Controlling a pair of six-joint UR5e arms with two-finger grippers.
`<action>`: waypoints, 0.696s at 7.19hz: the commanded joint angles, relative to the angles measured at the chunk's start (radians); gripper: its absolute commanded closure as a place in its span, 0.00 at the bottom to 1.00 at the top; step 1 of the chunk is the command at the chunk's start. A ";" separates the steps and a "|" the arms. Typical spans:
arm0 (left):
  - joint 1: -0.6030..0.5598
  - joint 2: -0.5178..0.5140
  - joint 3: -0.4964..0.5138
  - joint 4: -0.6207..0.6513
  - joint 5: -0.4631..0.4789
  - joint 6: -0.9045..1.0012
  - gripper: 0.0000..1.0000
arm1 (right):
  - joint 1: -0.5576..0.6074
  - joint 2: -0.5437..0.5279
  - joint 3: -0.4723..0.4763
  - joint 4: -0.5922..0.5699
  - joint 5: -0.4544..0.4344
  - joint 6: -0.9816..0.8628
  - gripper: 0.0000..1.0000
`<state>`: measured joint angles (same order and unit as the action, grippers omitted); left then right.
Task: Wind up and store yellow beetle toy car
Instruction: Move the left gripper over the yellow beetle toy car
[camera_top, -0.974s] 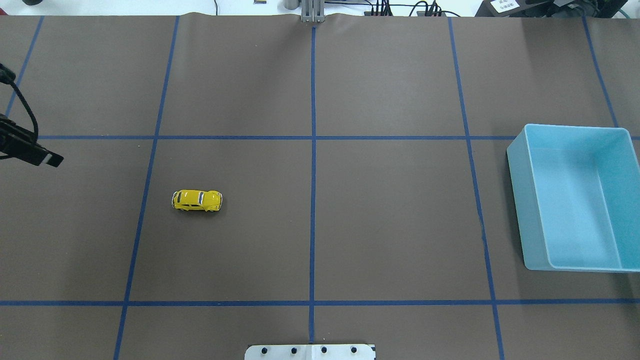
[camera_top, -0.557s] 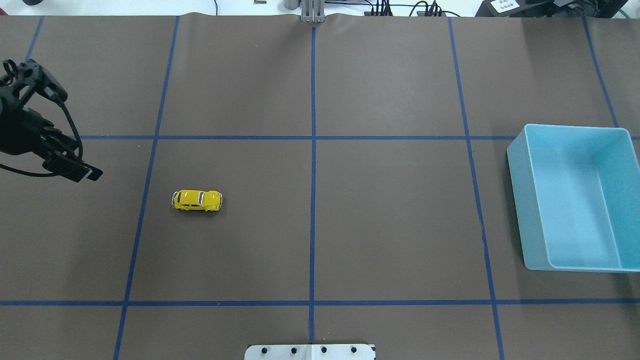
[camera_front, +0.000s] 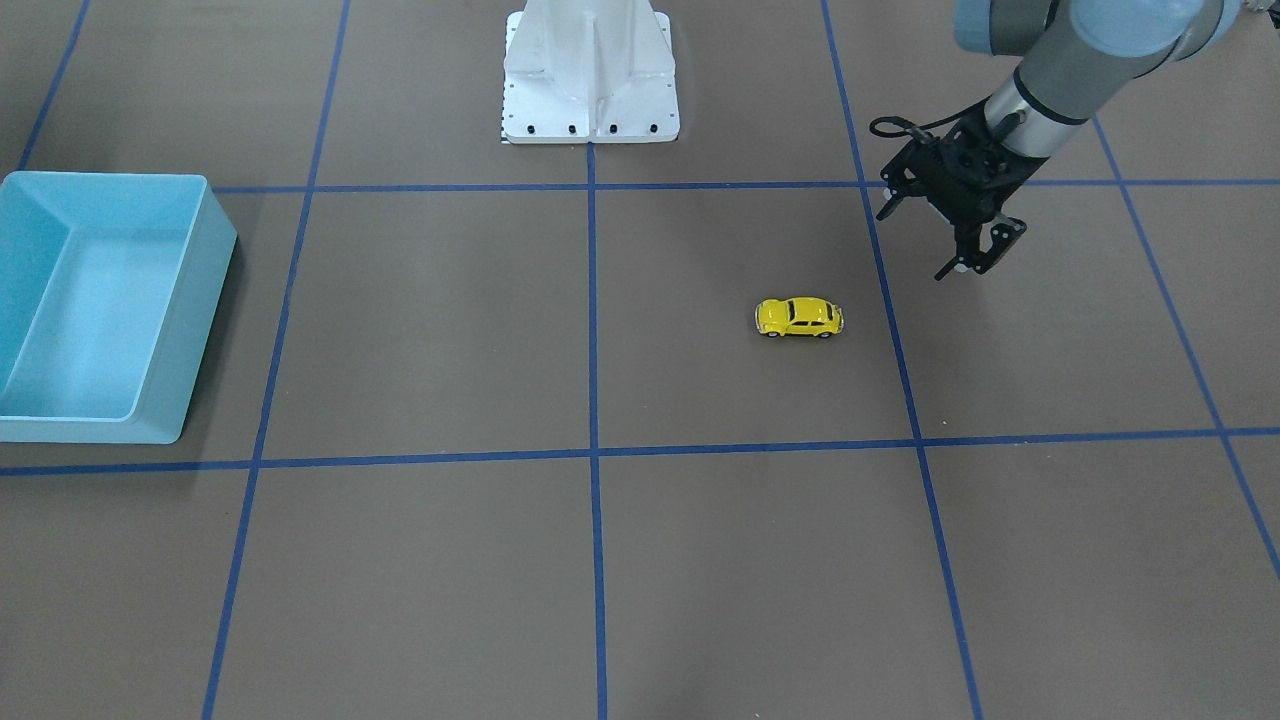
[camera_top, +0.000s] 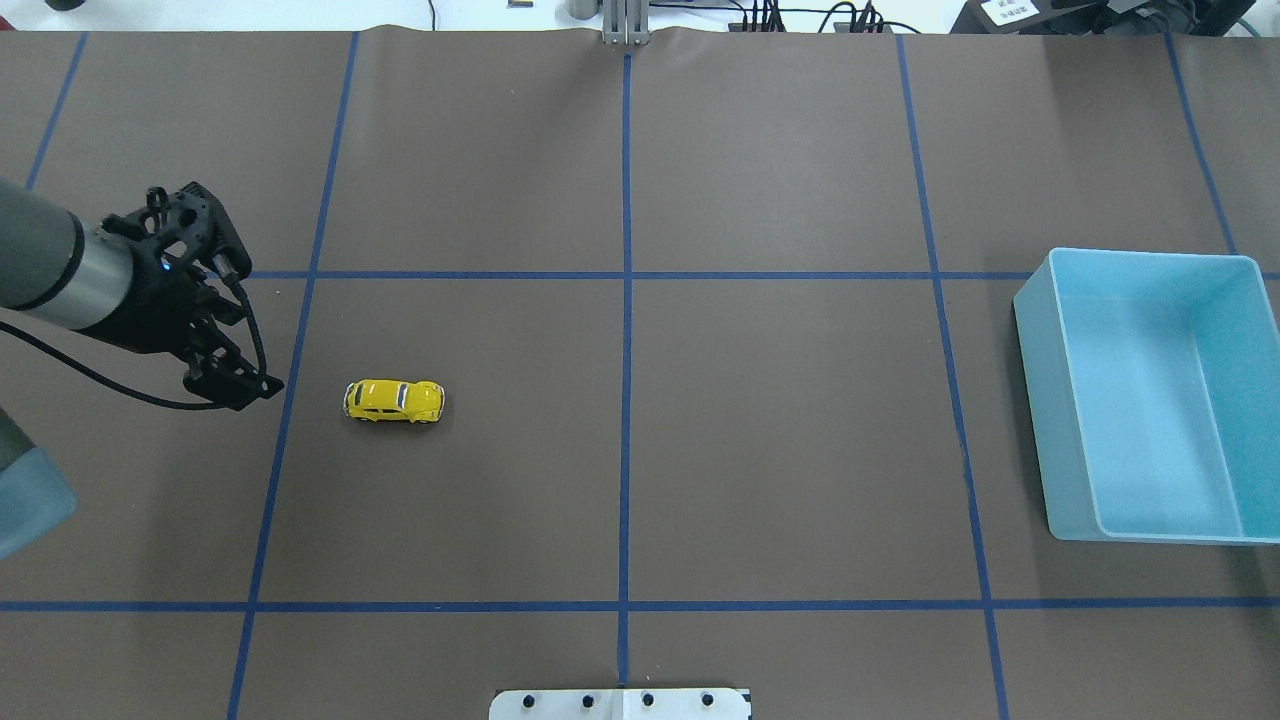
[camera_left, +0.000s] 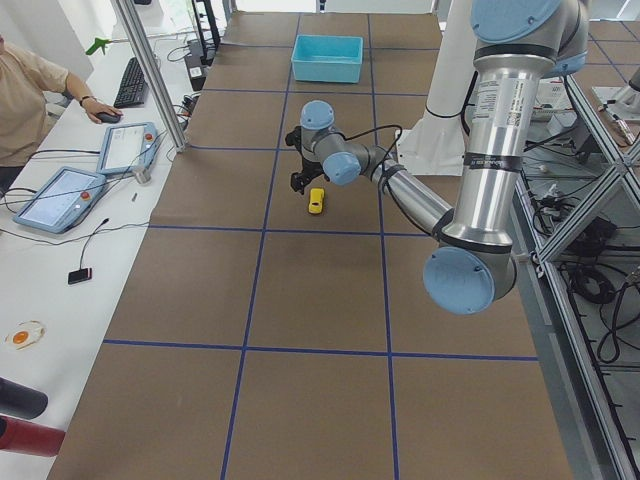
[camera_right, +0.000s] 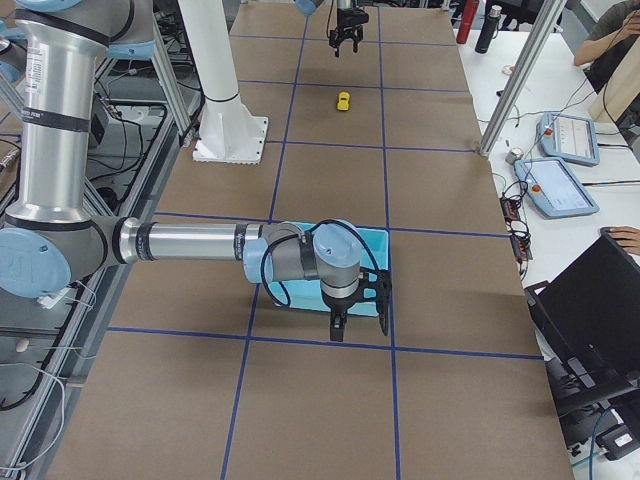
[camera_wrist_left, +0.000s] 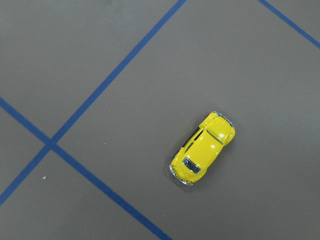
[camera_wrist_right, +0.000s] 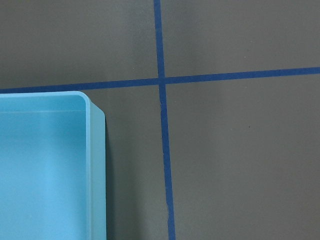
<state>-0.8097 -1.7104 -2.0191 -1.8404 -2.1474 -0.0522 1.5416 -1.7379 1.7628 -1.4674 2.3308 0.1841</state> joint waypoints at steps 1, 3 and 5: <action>0.049 -0.047 0.039 0.010 0.052 0.177 0.00 | 0.002 -0.003 0.001 0.001 0.001 0.000 0.00; 0.093 -0.099 0.071 0.083 0.111 0.419 0.00 | 0.002 -0.002 0.000 0.001 -0.001 0.000 0.00; 0.159 -0.167 0.092 0.212 0.136 0.436 0.00 | 0.000 -0.003 0.000 -0.001 -0.001 0.000 0.00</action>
<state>-0.6892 -1.8379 -1.9394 -1.7025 -2.0331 0.3572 1.5427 -1.7405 1.7627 -1.4669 2.3303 0.1841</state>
